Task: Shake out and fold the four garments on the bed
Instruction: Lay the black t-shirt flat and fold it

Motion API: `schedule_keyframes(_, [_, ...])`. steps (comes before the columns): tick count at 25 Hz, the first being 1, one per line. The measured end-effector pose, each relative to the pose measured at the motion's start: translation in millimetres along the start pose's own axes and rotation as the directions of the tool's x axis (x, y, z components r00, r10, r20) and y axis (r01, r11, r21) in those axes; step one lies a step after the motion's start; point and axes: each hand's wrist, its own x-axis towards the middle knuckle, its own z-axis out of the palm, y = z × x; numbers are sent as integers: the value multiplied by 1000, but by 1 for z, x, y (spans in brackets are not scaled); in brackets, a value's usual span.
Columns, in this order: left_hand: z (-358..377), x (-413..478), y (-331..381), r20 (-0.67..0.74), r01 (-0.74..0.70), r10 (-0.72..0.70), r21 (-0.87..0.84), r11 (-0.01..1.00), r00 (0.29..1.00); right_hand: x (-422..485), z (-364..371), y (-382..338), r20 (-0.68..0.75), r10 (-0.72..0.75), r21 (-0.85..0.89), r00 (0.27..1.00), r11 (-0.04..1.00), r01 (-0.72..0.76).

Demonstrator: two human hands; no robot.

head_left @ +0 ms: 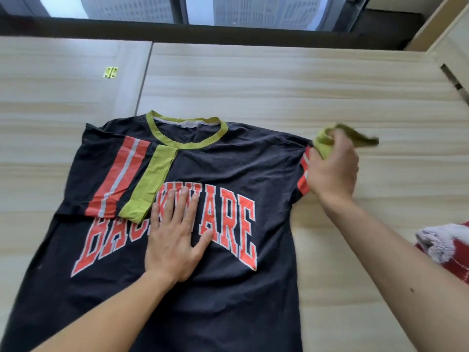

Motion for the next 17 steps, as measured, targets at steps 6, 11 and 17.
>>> schedule_keyframes(6, [-4, -1, 2, -1, -9, 9, -24, 1000, 1000, -58, 40, -98, 571, -397, 70, 719, 896, 439])
schedule_keyframes(11, [-5, -1, 3, 23, 7, -5, -76, 997, 1000, -34, 105, -69, 564, -420, -138, 711, 801, 583])
schedule_keyframes(17, [-10, -1, 2, 22, -22, 26, -153, 988, 999, -24, 156, -12, 594, -270, -347, 758, 765, 543])
